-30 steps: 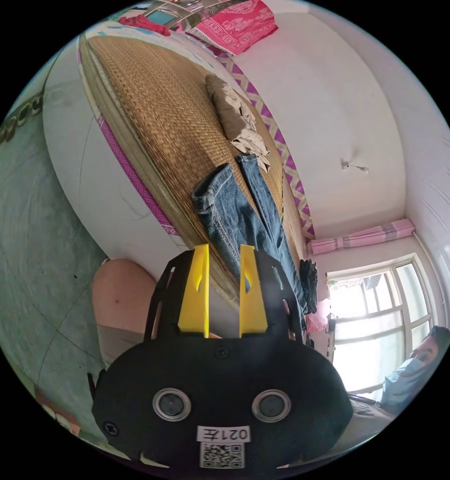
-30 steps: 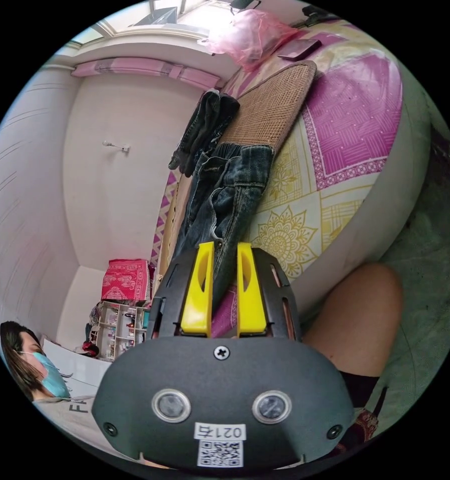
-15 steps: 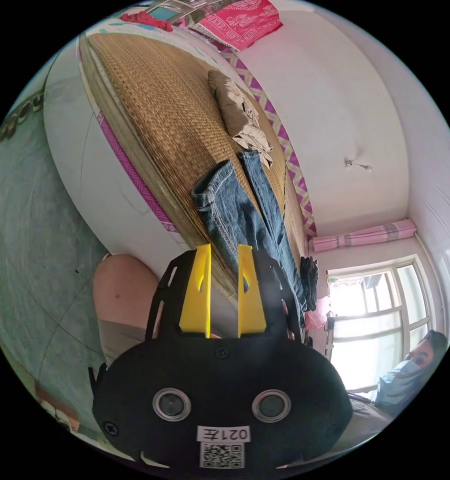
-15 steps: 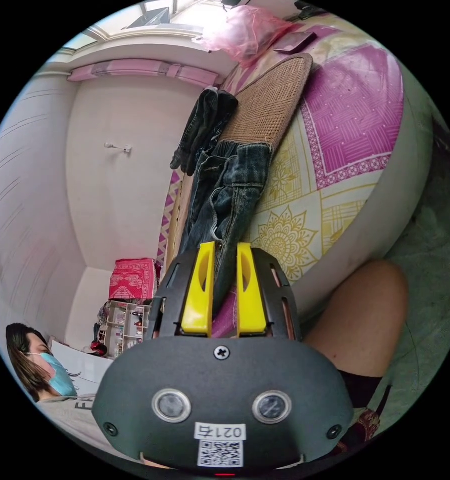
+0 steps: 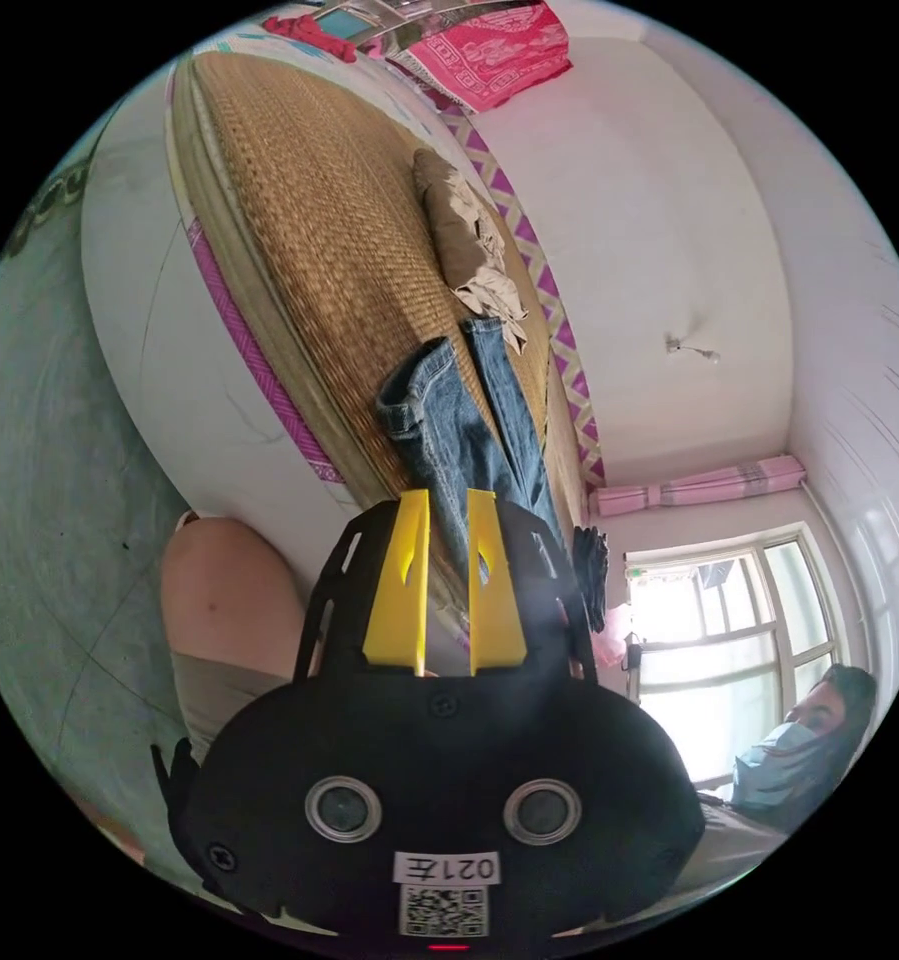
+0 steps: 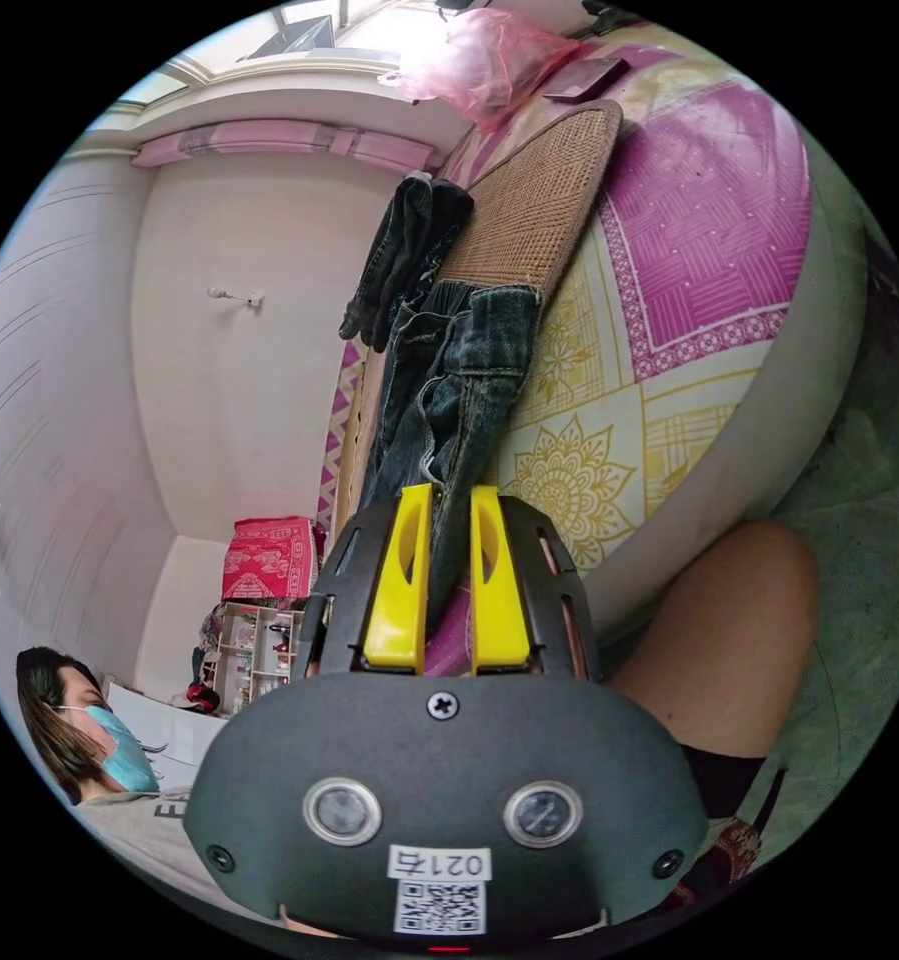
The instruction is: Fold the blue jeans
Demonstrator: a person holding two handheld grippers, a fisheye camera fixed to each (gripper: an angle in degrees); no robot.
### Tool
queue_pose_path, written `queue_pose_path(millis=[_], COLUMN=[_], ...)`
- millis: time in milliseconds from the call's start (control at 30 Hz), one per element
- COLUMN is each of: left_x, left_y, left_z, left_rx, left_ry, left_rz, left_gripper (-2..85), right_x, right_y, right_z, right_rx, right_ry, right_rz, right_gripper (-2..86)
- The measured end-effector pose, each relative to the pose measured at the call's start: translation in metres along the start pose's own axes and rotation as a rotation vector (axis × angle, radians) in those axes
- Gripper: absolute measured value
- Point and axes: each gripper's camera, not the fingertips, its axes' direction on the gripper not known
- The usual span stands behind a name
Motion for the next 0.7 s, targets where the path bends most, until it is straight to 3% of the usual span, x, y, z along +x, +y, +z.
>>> queue_pose_path(millis=[100, 267, 467, 700], left_x=[0.001, 0.057, 0.201, 0.332], left_y=[-0.016, -0.045, -0.139, -0.308], left_z=[0.005, -0.002, 0.027, 0.181], left_rx=[-0.004, -0.022, -0.157, -0.418], left_ry=[0.009, -0.007, -0.194, -0.414], left_rz=[-0.012, 0.137, 0.447, 0.599], left_gripper=[0.6, -0.8, -1.0, -0.8], right_x=[-0.002, -0.034, -0.117, -0.18], right_y=[-0.008, -0.033, -0.106, -0.213], right_z=[-0.002, -0.013, 0.008, 0.109], right_rx=[-0.007, -0.038, -0.126, -0.237], right_ry=[-0.033, -0.18, -0.268, -0.121], right_rz=[0.001, -0.022, -0.128, -0.18], right_gripper=[4.5, 1.6, 1.3, 2.7])
